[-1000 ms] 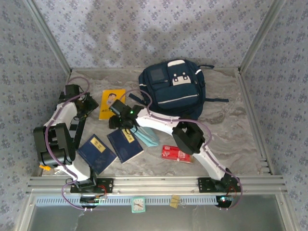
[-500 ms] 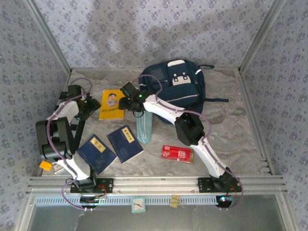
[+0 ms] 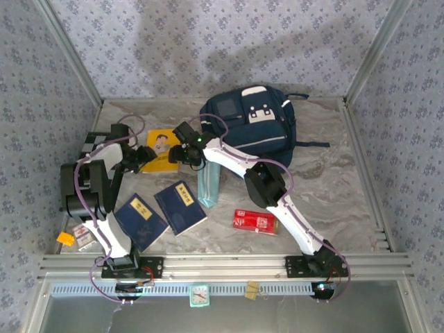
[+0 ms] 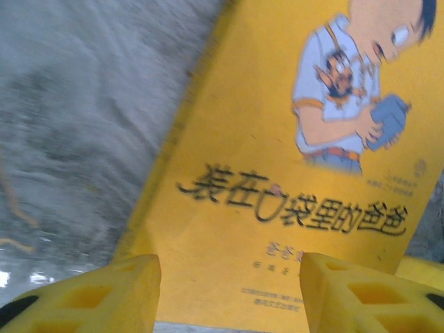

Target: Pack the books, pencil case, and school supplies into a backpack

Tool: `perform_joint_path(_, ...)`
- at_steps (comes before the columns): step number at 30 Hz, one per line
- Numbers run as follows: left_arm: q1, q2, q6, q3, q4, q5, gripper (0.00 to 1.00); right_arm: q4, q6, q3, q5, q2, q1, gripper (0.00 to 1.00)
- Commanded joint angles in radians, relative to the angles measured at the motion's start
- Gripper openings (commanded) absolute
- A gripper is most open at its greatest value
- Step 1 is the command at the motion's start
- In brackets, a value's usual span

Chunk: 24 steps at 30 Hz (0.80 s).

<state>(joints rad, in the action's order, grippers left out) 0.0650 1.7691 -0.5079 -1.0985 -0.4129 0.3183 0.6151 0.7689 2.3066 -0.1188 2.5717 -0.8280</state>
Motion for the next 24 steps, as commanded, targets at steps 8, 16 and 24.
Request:
perform_joint_path(8,-0.022,-0.079,-0.010,0.086,0.029,-0.060,0.56,0.063,-0.075,0.021,0.003,-0.001,0.006,0.67)
perform_joint_path(16,0.096,-0.005,0.007,0.040,0.056,-0.068,0.62,0.055,-0.099,0.003,0.010,-0.018,-0.001,0.68)
perform_joint_path(24,0.079,0.076,0.009,0.019,0.105,0.029,0.62,0.053,-0.094,-0.002,-0.001,-0.017,0.000,0.69)
